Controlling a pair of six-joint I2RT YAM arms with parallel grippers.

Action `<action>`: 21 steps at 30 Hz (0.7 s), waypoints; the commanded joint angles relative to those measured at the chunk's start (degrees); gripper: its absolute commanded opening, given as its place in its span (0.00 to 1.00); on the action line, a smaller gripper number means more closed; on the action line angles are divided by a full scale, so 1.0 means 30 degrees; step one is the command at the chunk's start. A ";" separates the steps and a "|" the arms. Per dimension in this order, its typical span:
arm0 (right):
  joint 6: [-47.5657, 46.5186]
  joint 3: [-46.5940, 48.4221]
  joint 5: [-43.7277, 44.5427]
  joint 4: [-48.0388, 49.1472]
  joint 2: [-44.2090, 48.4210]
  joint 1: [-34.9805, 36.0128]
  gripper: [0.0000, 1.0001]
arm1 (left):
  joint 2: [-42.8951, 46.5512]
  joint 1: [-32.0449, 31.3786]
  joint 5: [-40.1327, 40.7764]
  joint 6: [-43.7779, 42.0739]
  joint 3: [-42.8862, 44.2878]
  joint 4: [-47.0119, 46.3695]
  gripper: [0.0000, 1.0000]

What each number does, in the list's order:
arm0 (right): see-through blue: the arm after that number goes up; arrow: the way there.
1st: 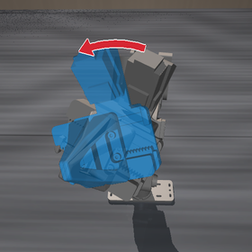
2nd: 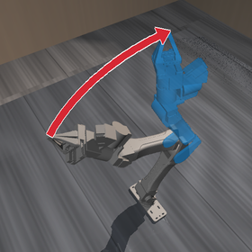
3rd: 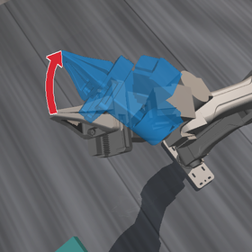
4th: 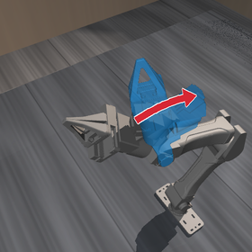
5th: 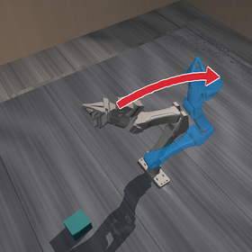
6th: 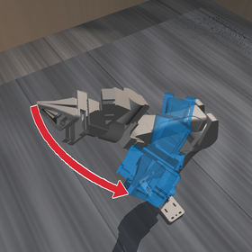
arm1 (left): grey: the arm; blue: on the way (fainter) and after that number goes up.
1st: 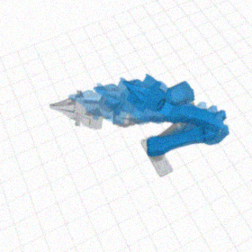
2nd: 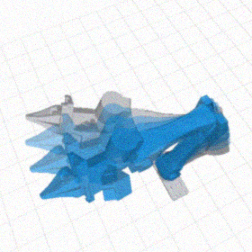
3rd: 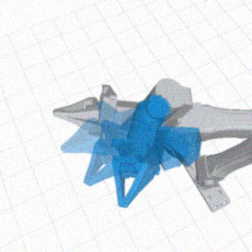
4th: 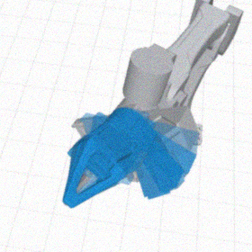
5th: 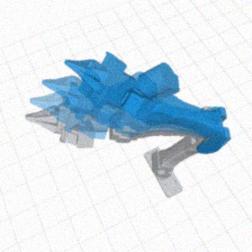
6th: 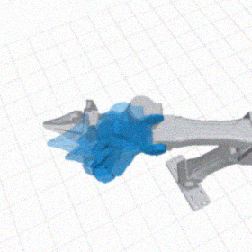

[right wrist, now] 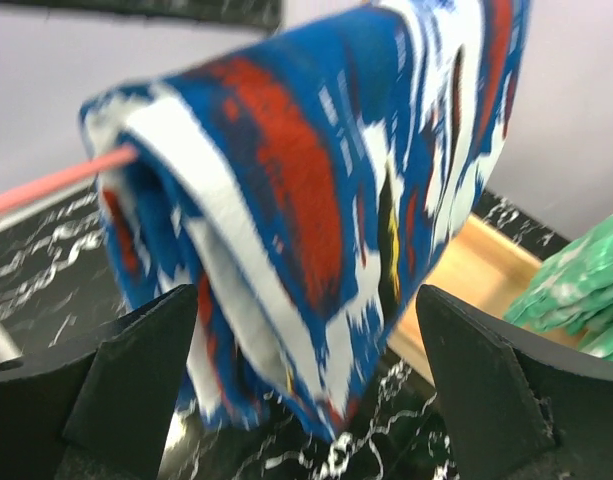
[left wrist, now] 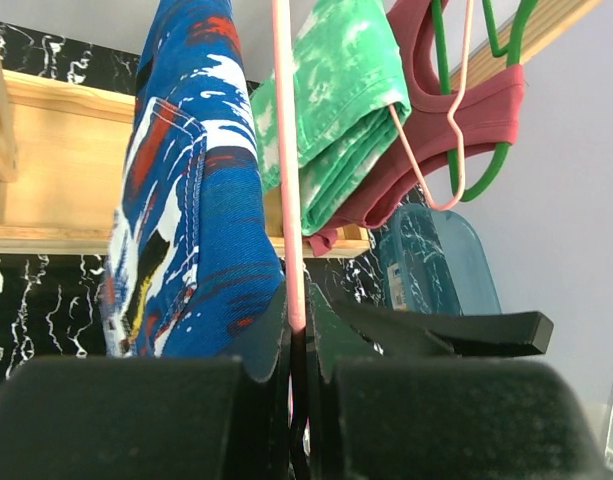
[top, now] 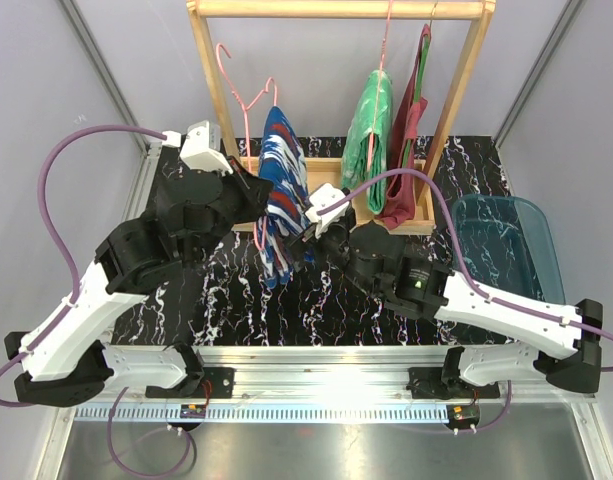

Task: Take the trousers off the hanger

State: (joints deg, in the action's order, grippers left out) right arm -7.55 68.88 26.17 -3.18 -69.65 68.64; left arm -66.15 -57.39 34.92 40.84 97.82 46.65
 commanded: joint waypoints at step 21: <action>-0.4218 -0.2189 0.0999 1.2219 -0.2243 0.0176 0.97 | 0.0400 -0.0237 -0.1091 0.0918 0.0704 -0.4214 0.00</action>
State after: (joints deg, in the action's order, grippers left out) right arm -17.28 62.52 30.41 23.83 -76.31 68.69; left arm -66.15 -57.69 31.97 43.13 97.82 45.43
